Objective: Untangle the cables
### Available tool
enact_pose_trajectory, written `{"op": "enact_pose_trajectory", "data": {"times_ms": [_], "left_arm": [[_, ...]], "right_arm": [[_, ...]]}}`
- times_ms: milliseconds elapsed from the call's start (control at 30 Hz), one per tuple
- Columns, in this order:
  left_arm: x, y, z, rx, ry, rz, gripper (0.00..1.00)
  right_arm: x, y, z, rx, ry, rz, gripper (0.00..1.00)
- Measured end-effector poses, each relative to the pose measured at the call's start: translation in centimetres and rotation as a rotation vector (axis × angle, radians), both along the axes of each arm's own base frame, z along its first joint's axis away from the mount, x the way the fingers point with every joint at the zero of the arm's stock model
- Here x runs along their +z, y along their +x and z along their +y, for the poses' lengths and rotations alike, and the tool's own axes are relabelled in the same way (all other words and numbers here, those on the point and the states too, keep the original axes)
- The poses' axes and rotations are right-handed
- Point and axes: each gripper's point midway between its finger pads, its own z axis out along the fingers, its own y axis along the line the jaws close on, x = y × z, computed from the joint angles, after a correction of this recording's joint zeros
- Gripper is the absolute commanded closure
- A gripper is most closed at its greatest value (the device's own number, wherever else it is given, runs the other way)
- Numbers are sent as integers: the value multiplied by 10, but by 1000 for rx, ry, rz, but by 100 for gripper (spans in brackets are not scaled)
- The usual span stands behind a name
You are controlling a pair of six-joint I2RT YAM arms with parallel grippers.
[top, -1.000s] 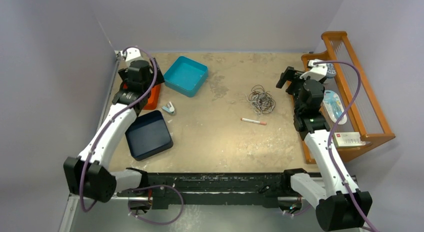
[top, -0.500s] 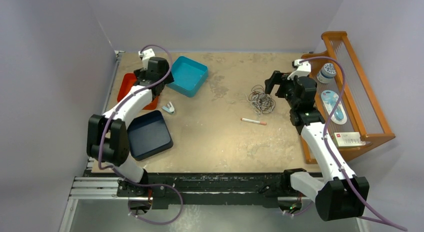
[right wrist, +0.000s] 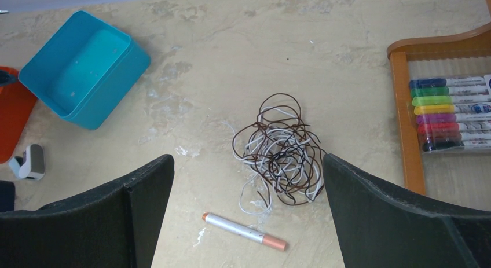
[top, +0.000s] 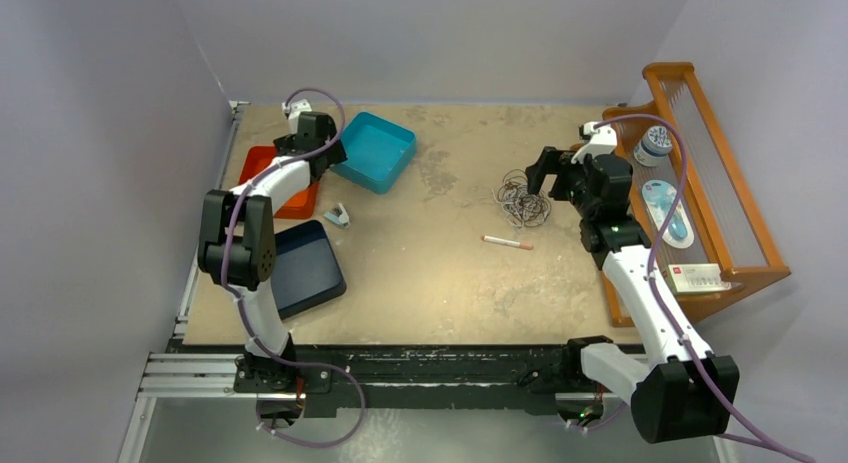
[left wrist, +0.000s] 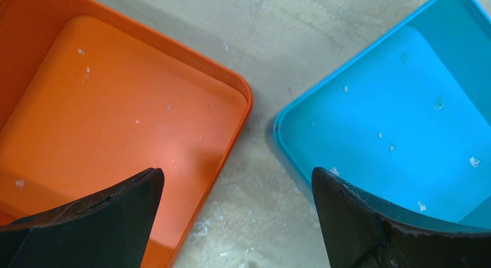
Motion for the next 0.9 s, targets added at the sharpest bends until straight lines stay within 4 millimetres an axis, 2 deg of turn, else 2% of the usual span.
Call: {"op": "enact_pose_trajectory", "data": {"times_ms": [233,467,667,900], "left_arm": [[5,21,-2,-45,-44,-38,0],[-18,30,-7,-87,-91,1,0],[-28,43,-23,-148,-141,14,0],[-24,50,-38,-205,-181,4,0]], "right_arm": [[-1,-2,0,2,0,8,1],[-5,-3,3,20,5,23,1],[-11,-2,9,50,13,41,1],[-10,-1,13,69,21,38,1]]}}
